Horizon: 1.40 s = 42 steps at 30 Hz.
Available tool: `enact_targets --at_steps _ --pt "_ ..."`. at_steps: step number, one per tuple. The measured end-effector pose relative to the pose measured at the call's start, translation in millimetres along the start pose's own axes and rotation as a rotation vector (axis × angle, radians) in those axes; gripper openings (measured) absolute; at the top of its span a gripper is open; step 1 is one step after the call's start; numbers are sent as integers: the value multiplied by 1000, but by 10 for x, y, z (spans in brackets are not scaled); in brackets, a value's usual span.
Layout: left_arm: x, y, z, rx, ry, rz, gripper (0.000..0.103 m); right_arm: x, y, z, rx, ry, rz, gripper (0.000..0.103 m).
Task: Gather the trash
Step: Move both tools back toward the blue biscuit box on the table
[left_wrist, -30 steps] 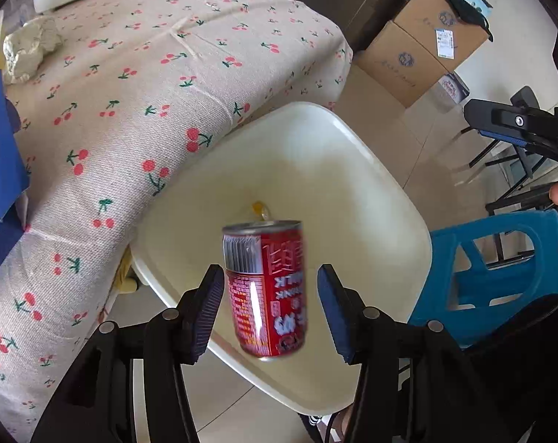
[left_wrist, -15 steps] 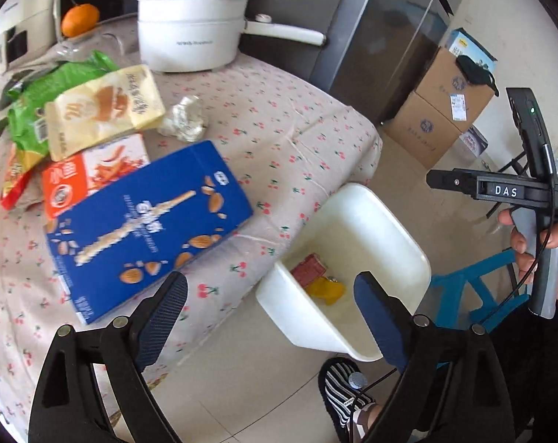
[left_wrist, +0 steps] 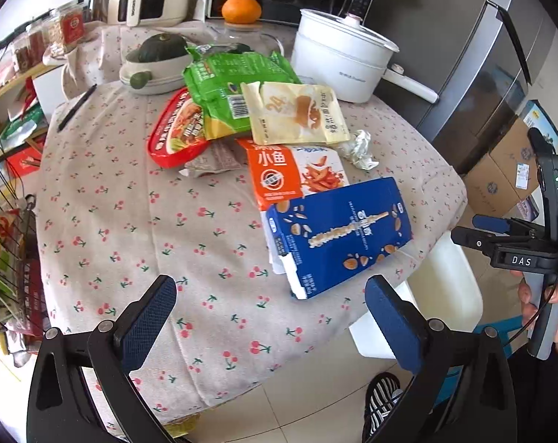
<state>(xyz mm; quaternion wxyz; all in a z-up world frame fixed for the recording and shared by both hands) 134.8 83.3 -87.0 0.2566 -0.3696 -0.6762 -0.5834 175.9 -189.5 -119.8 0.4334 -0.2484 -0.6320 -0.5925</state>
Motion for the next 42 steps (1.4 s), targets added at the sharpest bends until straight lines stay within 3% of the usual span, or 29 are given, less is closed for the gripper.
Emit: enact_targets --at_steps 8,19,28,33,36,42 --pt "37 -87 238 0 33 23 103 -422 38 524 96 70 57 87" --pt "12 -122 493 44 53 51 103 -790 178 558 6 163 90 87" --pt "-26 -157 561 53 69 72 103 -927 243 658 -32 227 96 76" --pt "-48 -177 582 57 78 87 103 -863 265 647 -51 237 87 50" --pt "-47 -187 591 58 80 89 103 -783 272 633 -74 263 89 18" --pt "-42 -227 610 50 85 94 103 -645 278 690 -111 334 75 5"
Point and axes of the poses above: each gripper's, at about its wrist camera, not at the fingertips, and x roughly against the way its jaws point, z to its left, y to its top, the point moved 8 cm from there along -x, roughly the way its jaws point, and after that the axes turned 5 degrees about -z, right-handed, at the moved point
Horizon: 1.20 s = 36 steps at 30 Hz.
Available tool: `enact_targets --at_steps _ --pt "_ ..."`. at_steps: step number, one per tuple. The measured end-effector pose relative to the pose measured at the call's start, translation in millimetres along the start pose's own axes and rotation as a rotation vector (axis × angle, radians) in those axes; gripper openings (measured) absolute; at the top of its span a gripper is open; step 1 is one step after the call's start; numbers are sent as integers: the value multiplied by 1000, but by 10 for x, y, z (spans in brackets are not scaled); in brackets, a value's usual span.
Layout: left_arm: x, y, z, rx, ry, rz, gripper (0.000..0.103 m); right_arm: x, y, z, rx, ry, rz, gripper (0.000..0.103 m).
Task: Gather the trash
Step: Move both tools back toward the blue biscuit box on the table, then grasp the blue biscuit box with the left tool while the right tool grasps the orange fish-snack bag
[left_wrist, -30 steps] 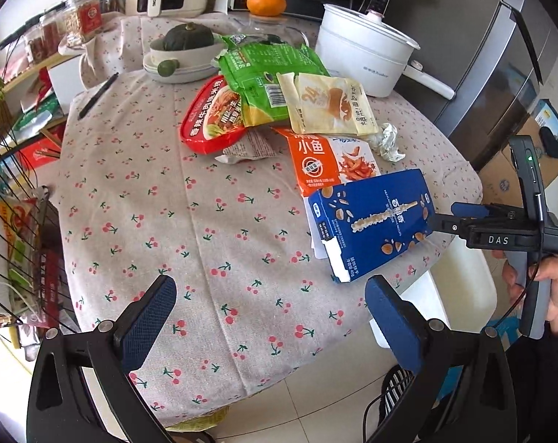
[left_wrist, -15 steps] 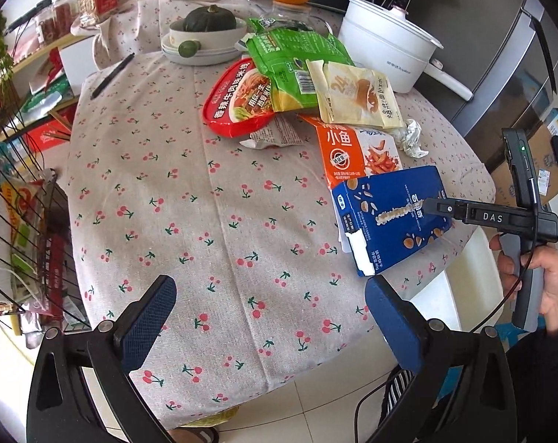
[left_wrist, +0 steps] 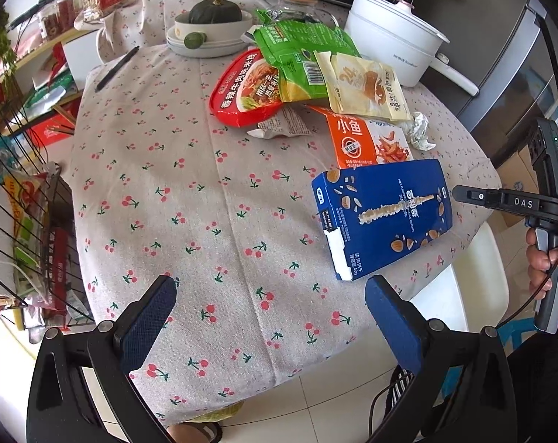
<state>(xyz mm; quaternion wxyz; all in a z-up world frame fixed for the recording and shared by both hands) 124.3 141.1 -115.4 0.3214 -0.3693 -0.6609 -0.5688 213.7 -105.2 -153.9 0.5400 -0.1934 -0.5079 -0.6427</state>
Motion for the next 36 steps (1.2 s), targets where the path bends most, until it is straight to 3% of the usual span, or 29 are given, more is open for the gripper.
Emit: enact_targets --at_steps 7,9,11,14,15,19,21,23,27,29,33,36 --pt "-34 18 -55 10 -15 15 103 251 74 169 28 39 -65 0" --pt "-59 30 -108 4 -29 15 103 359 114 152 74 -28 -114 5" --pt "-101 37 -136 1 -37 23 103 392 94 113 60 -39 -116 11" --pt "-168 118 -175 3 -82 10 103 319 -71 38 -34 1 -26 69" --pt "-193 165 -179 16 -101 0 103 295 -131 32 -55 -4 -1 73" --pt "-361 276 -262 123 -250 2 97 234 -275 104 -102 13 66 73" --pt "-471 234 -376 146 -319 55 79 227 -313 115 -113 10 74 73" --pt "-530 188 -509 133 -350 90 69 221 -342 92 -125 -2 80 73" --pt "-531 126 -784 48 -382 113 64 190 -399 11 -172 15 98 73" --pt "-491 118 -867 -33 -332 102 64 164 -418 -17 -180 10 110 73" --pt "-406 181 -936 -253 -140 38 69 181 -412 -73 -191 0 105 73" --pt "-349 257 -1130 -423 -106 -8 81 216 -407 -143 -189 -5 100 73"
Point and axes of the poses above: each gripper's, at about its wrist camera, not at the fingertips, and x roughly against the way its jaws point, z to its left, y to its top, the point moved 8 cm from there along -x, roughly the way its jaws point, and after that the axes turned 5 degrees about -z, right-handed, at the moved point
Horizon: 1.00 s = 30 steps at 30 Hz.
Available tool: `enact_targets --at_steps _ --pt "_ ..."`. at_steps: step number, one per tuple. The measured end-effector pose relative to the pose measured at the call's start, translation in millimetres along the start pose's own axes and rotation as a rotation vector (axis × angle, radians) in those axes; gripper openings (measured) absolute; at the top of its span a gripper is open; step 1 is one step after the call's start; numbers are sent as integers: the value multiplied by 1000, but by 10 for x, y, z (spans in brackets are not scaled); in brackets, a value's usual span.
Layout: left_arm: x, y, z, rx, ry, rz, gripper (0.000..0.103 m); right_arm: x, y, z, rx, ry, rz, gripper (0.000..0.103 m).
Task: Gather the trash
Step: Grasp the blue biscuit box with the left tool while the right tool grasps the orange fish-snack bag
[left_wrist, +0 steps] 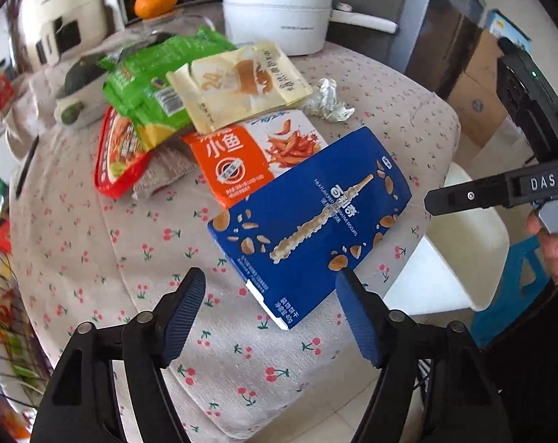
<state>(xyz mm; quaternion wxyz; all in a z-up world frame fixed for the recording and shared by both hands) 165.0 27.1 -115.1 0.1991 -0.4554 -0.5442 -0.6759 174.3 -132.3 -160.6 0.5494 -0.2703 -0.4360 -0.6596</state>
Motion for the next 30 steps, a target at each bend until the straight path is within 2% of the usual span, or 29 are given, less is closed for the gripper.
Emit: enact_targets --at_steps 4,9,16,21,23,27,30 --pt "-140 133 -149 -180 -25 43 83 71 46 -143 5 -23 -3 73" --pt "-438 134 -300 -409 12 164 83 245 180 -371 13 -51 -44 73" --pt "-652 256 -520 -528 -23 235 90 417 358 -676 -25 -65 -76 73" --pt "-786 165 -549 -669 49 300 95 466 416 -743 -47 -54 -83 73" --pt "-816 200 -510 -667 65 304 99 487 426 -742 -50 -45 -84 73" --pt "-970 227 -367 -592 59 347 101 525 399 -726 -47 -26 -85 73" --pt "-1000 296 -267 -497 51 324 102 534 388 -748 -47 -29 -82 73"
Point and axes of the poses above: each gripper's, at about its wrist camera, not at the fingertips, and x roughly against the way its jaws point, z to its left, y to its top, the point moved 8 cm from there along -x, roughly the way its jaws point, and after that the axes turned 5 degrees about -z, right-handed, at the moved point
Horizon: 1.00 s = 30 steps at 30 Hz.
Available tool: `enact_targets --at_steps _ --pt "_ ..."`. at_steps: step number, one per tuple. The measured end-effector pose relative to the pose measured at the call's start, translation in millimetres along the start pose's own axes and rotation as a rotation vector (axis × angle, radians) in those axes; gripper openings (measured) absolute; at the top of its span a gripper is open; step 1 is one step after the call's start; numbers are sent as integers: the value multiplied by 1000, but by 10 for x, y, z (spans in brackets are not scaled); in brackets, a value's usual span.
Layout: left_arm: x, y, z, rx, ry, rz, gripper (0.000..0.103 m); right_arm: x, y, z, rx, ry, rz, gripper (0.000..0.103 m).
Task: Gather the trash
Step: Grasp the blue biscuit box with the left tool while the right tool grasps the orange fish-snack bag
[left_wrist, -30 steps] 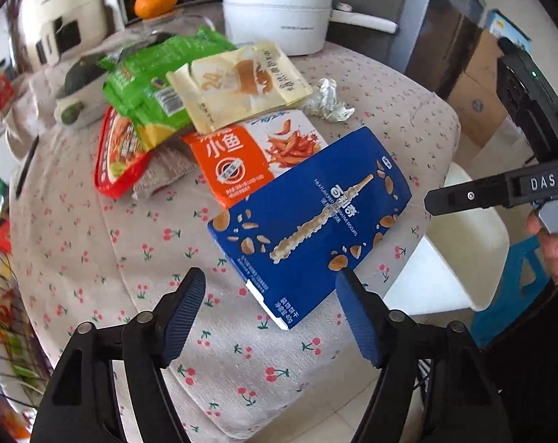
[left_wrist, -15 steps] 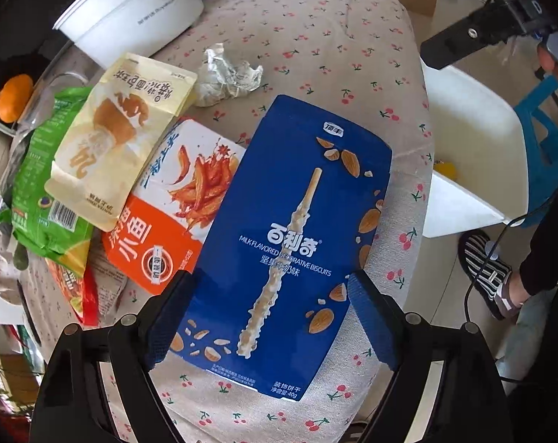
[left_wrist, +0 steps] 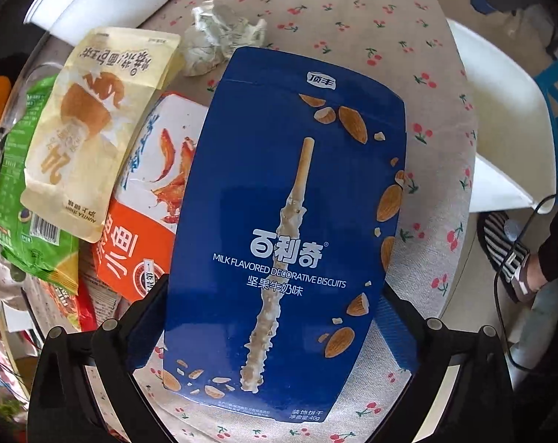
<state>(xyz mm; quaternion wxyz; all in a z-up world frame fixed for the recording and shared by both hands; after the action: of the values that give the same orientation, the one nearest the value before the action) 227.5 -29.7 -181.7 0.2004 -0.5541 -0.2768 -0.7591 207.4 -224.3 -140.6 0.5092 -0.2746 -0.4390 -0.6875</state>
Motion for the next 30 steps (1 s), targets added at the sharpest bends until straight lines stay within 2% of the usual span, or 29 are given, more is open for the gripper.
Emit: enact_targets --at_steps 3,5,9,13,18,21,23,26,30 --pt "25 -35 126 108 3 -18 100 0 12 -26 -1 -8 -1 73" --pt "96 -75 177 203 -28 -58 99 10 33 -31 -7 -11 -5 73" --pt "293 -255 373 458 -66 -153 98 45 83 13 -20 -1 -25 73" --pt "589 -564 537 702 -112 -256 97 50 125 165 -8 7 -46 73" --pt "931 -1070 660 915 -95 -334 97 -78 129 436 29 21 -58 73" --pt "1008 -1356 596 1009 -84 -364 97 -259 121 636 64 44 -61 73" --pt "1011 -1427 627 1052 -86 -363 97 -414 106 777 80 76 -51 73" --pt "1029 -1498 703 1083 -87 -380 97 -634 67 990 85 154 -25 73" --pt "1033 -1562 762 1113 -112 -385 98 -882 25 1211 112 191 -8 68"
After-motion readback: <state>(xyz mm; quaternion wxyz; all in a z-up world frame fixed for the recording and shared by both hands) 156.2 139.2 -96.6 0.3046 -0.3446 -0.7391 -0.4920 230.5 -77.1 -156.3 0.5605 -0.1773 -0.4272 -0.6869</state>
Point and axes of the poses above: each gripper's, at about its wrist camera, not at the fingertips, and x roughly against the way its jaws point, z to its left, y to its top, the point moved 8 cm from there along -x, roughly the way its jaws point, and after that the axes turned 5 degrees about -z, right-handed, at the moved point
